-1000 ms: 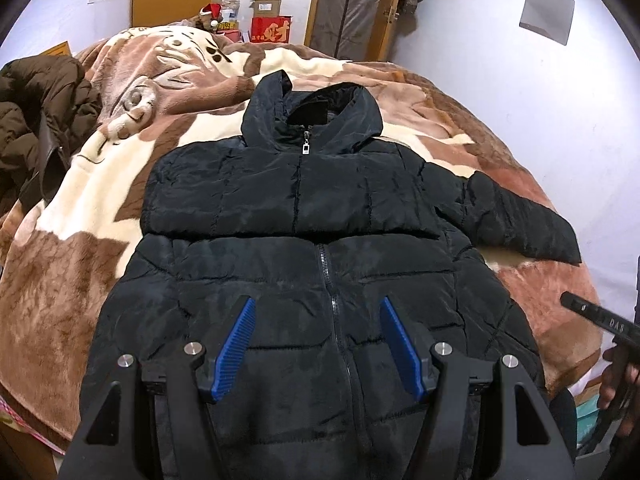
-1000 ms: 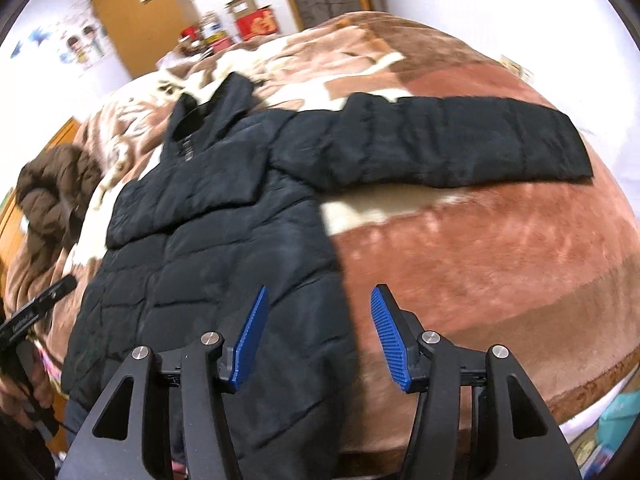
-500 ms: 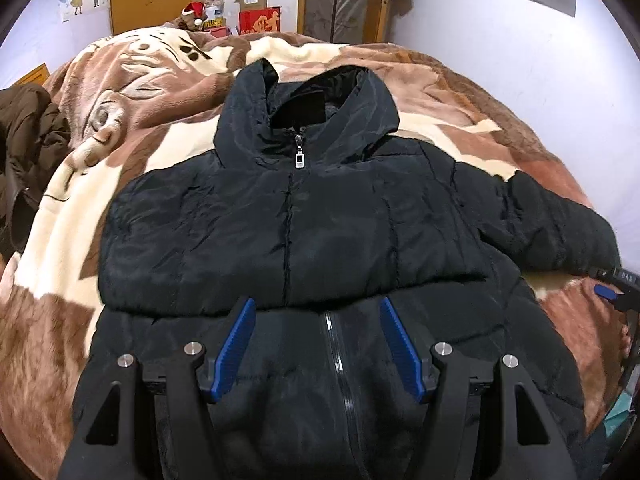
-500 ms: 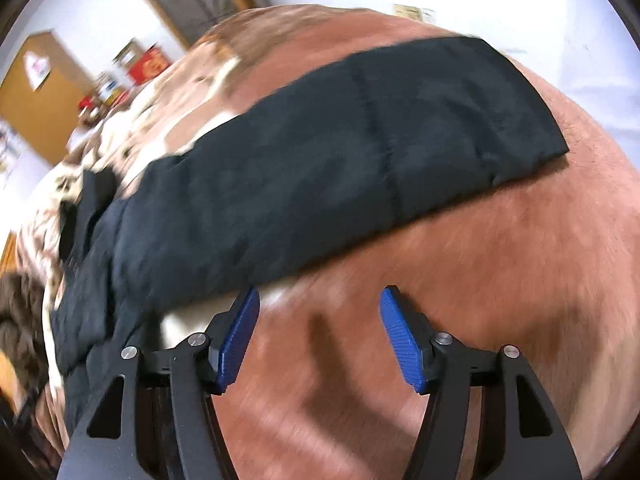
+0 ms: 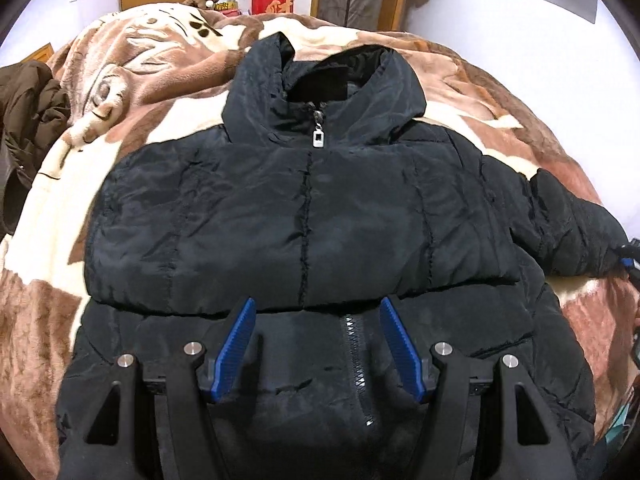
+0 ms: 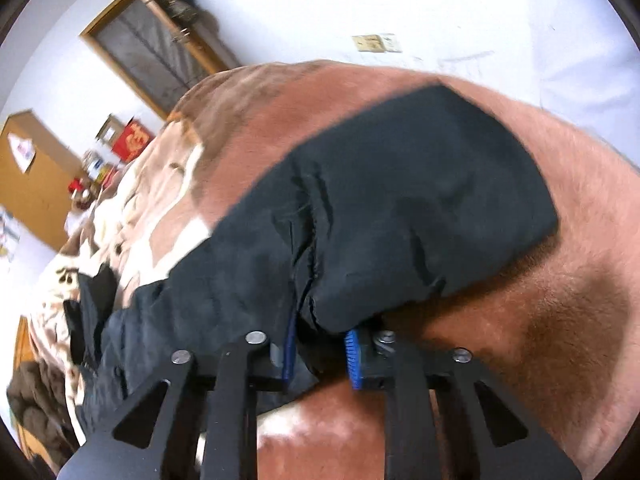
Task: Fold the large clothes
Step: 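Fold the sleeve across the jacket body with the right tool and release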
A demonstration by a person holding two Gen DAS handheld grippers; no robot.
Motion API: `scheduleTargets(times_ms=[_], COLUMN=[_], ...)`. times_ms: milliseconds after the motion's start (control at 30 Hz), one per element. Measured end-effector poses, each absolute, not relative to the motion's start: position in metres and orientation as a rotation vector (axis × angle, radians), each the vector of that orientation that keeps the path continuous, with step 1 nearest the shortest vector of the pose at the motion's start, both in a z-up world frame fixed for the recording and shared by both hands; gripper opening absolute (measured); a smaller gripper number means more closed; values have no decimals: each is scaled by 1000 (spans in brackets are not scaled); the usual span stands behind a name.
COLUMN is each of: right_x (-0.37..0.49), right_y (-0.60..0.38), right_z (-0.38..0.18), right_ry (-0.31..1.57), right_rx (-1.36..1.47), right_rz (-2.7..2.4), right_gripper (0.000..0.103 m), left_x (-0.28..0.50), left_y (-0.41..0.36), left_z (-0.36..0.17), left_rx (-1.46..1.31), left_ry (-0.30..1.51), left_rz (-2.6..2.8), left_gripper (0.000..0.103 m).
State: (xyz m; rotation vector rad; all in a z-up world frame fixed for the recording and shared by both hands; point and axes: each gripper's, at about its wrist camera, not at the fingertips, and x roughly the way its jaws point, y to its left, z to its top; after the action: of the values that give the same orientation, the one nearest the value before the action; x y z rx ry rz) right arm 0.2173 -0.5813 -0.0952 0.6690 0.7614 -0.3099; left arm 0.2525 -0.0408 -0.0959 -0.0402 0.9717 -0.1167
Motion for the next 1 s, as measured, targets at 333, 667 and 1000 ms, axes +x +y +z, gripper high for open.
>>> scheduleTargets(times_ms=[333,667,1000], right_x=[205,242,299], right_y=[-473,-317,-204], right_z=[47,63,-51], right_ry=[604,687,942], right_rx=[474,300,192], right_rz=[-45,239,374], right_gripper=[15,15,23], left_x=[225,199,195], left_y=[-18,23,75], left_z=[-52,-43,-66], left_rx=[-93,-169,-240], left_ry=[888,857,885], left_rz=[-115,-79,0], left_gripper=[67,67,67])
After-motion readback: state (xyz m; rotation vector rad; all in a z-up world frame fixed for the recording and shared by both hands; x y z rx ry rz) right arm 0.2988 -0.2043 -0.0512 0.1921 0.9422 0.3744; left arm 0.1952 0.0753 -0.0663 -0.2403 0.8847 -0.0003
